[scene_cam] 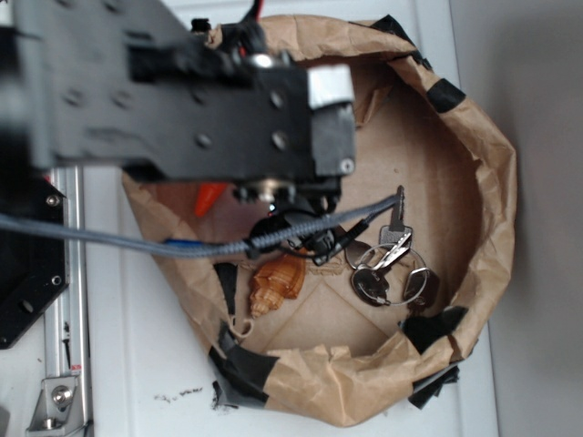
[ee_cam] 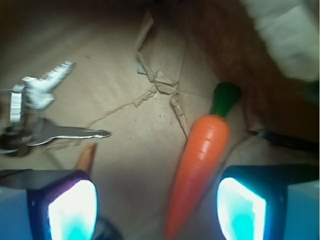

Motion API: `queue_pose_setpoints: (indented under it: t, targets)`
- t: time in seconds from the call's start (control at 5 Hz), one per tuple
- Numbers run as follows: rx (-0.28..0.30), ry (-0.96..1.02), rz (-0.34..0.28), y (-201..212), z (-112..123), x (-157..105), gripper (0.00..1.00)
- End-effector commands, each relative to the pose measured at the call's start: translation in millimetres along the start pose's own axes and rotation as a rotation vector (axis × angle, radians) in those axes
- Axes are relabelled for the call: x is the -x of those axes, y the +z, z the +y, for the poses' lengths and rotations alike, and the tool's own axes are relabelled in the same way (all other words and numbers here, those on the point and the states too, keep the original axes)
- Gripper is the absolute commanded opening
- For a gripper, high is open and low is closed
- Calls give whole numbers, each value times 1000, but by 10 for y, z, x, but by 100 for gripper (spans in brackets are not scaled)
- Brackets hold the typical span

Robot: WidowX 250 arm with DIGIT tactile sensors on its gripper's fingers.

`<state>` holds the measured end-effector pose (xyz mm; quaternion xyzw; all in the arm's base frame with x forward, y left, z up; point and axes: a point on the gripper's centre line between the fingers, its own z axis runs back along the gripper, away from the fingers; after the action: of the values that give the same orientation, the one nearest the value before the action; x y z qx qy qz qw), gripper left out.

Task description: Grab the carrot.

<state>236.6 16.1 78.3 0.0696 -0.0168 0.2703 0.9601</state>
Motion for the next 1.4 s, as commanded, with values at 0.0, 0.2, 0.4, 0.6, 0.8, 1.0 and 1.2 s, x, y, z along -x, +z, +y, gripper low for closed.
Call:
queue_pose_setpoints:
  t: [0.0, 0.2, 0.4, 0.6, 0.8, 1.0, 1.2]
  targets:
    - [8, -36, -16, -5, -2, -4, 100]
    - [8, -36, -16, -5, -2, -4, 100]
    - [8, -36, -16, -5, -2, -4, 100]
    - [8, -36, -16, -5, -2, -4, 100]
    - [53, -54, -20, -216, 205, -24, 100]
    - [74, -62, -28, -191, 305, 25, 100]
    - [87, -40, -29, -151, 435, -14, 100]
